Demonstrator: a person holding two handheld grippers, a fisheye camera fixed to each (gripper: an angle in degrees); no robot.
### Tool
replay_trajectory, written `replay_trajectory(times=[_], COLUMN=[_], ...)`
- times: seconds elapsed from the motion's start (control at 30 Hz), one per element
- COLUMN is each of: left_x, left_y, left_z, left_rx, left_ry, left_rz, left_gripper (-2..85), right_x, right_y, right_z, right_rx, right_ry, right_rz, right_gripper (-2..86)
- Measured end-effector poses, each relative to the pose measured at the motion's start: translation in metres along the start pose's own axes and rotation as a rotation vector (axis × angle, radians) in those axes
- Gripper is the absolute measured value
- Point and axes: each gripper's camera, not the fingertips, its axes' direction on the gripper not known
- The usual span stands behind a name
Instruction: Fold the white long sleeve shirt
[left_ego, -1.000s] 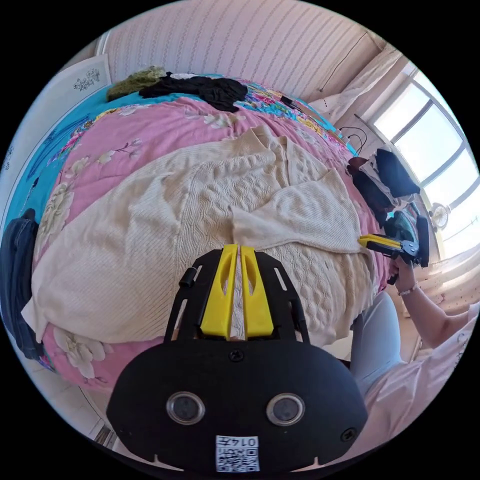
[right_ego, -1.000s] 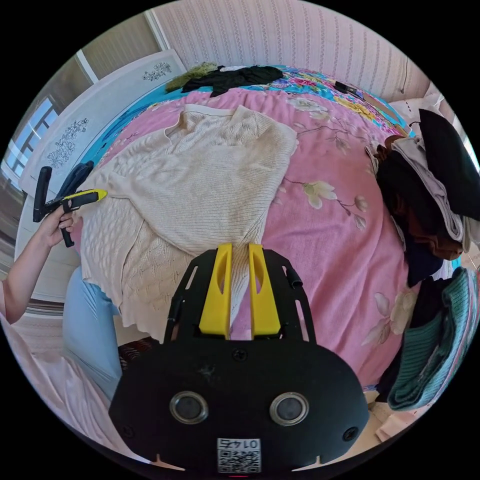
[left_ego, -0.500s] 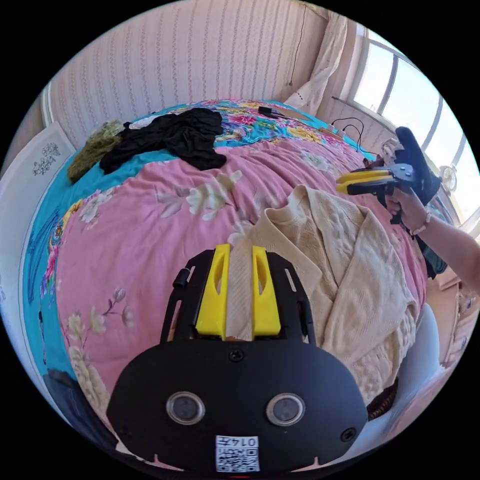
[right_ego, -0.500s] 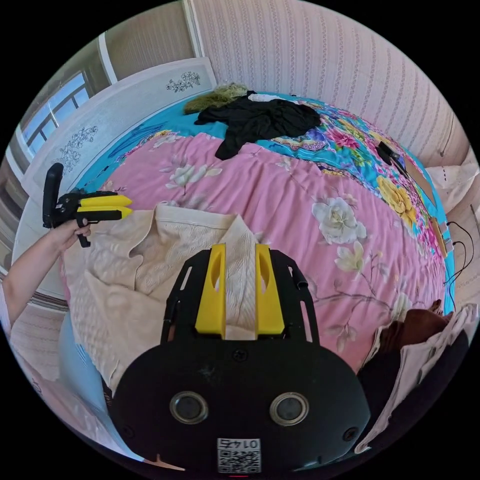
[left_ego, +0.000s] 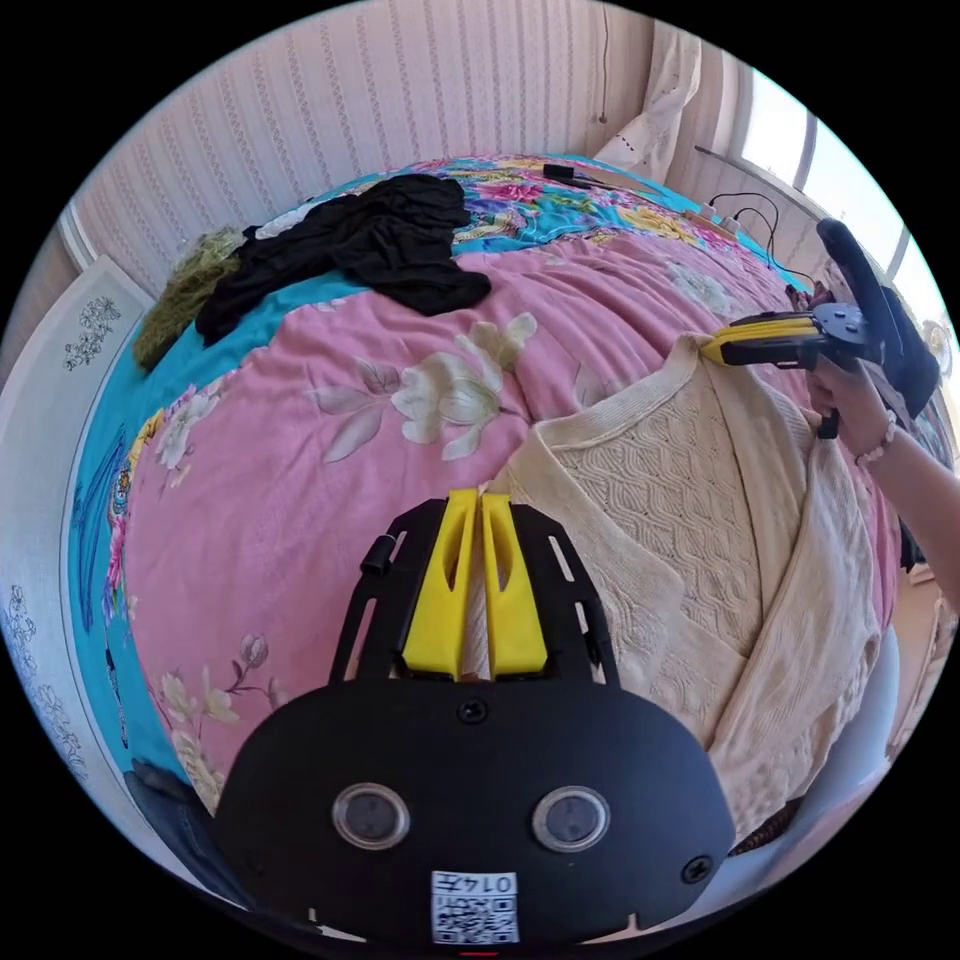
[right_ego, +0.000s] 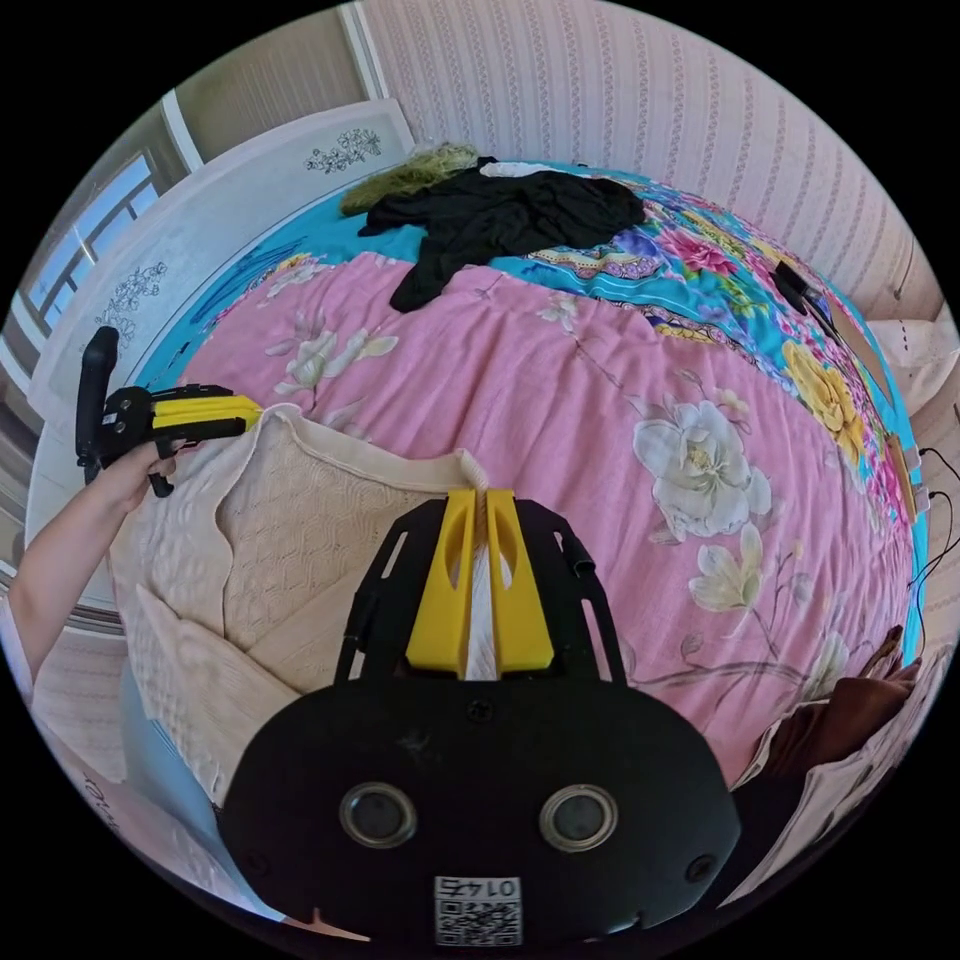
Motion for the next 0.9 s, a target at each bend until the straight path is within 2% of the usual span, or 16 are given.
replay_trajectory(times=[0.13,0.3,0.4,0.47,0.5,0.57,0.67,0.77,0.9], left_x=[-0.009,-0.045,-0.066,-0.082,-0.086,-0.102,-0.116,-0.136,-0.174], left_y=[0.013,0.059,0.139,0.233,0.260,0.366,0.476,0.555,0.627], left_z=[-0.011,-0.094,-0.165,-0.202,-0.208,-0.226,-0.239,-0.257,-0.266], left_rx=[0.008,0.189,0.341,0.401,0.411,0.426,0.408,0.370,0.418], left_ry=[-0.009,0.005,0.012,0.037,0.044,0.050,0.048,-0.076,-0.104], left_rz=[-0.014,-0.079,-0.163,-0.305,-0.351,-0.536,-0.670,-0.839,-1.135], left_gripper=[-0.7,0.2,0.3,-0.2,-0.3,-0.6,-0.6,-0.4,0.4], right_x=[-0.015,-0.036,-0.057,-0.090,-0.101,-0.153,-0.229,-0.307,-0.402], right_y=[-0.004,-0.001,0.012,0.024,0.027,0.036,0.042,0.044,0.050], right_z=[0.017,-0.010,-0.041,-0.056,-0.058,-0.058,-0.047,-0.033,-0.012], right_rx=[-0.029,0.025,0.101,0.123,0.118,0.101,0.054,0.016,-0.035], right_ry=[0.058,0.105,0.108,0.044,0.028,-0.024,-0.109,-0.235,-0.338], right_rz=[-0.017,-0.069,-0.111,-0.209,-0.236,-0.366,-0.518,-0.621,-0.736], right_gripper=[1.6,4.1,4.4,3.8,3.6,3.2,3.7,4.5,5.4])
